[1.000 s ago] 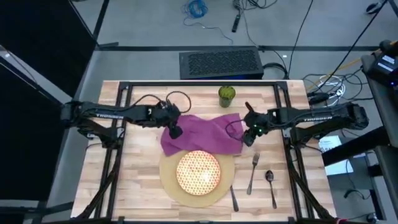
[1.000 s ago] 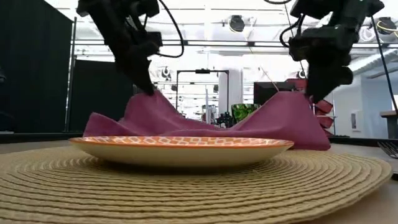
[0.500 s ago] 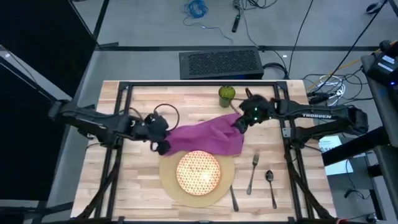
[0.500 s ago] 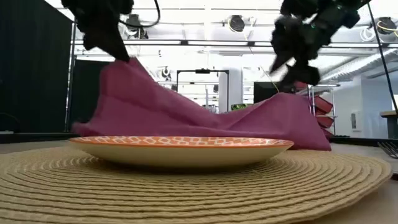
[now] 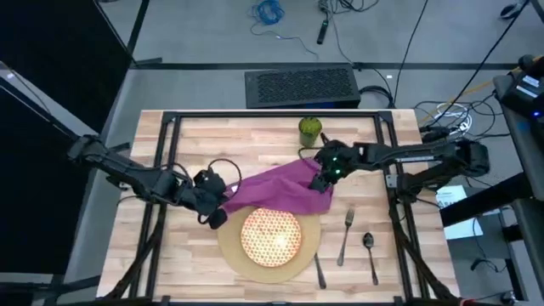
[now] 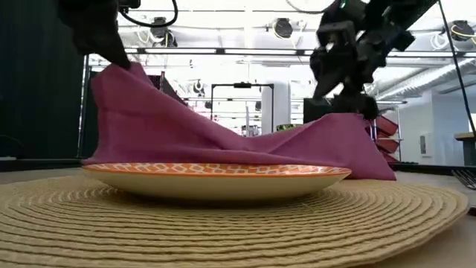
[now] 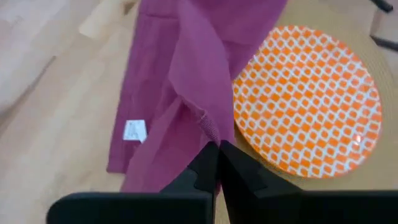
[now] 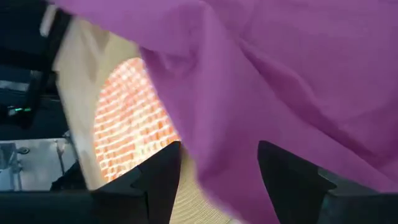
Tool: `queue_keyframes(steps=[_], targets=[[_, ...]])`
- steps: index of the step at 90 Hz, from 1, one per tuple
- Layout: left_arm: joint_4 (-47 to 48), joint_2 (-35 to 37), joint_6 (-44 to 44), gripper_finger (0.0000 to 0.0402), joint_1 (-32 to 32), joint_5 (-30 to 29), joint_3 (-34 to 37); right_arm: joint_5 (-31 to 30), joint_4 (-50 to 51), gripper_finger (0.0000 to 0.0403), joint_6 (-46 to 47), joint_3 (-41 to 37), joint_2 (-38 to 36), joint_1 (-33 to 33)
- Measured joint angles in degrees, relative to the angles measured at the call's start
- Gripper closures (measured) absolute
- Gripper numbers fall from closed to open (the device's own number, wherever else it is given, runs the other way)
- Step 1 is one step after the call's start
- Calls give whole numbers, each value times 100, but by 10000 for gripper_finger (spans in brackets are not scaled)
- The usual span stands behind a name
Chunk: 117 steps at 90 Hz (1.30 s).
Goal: Set table place
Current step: Fold the purple table napkin
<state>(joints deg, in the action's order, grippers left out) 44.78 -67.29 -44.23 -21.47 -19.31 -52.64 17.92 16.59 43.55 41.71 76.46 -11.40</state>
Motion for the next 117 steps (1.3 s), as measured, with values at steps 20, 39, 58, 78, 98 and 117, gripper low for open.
queue_keyframes(steps=[20, 39, 58, 78, 98, 117], targets=[[85, -10, -525, 401, -403, 214, 0, 499, 218, 202, 221, -2, 349, 277], [562, -11, -1091, 401, -695, 584, 0, 1183, -42, 202, 1172, -2, 58, 1413], [596, -11, -1065, 401, -757, 577, 0, 117, -151, 202, 1704, -2, -248, 2175], [575, -11, -1058, 401, -768, 527, 0, -1035, 943, 202, 1778, -2, -475, 1833], [571, -21, -1251, 402, -991, 381, 0, -897, 1388, 202, 1763, -4, -347, 1775], [572, -202, -1385, 402, -1112, 367, 0, -841, 1673, 202, 1867, -4, -187, 1776]])
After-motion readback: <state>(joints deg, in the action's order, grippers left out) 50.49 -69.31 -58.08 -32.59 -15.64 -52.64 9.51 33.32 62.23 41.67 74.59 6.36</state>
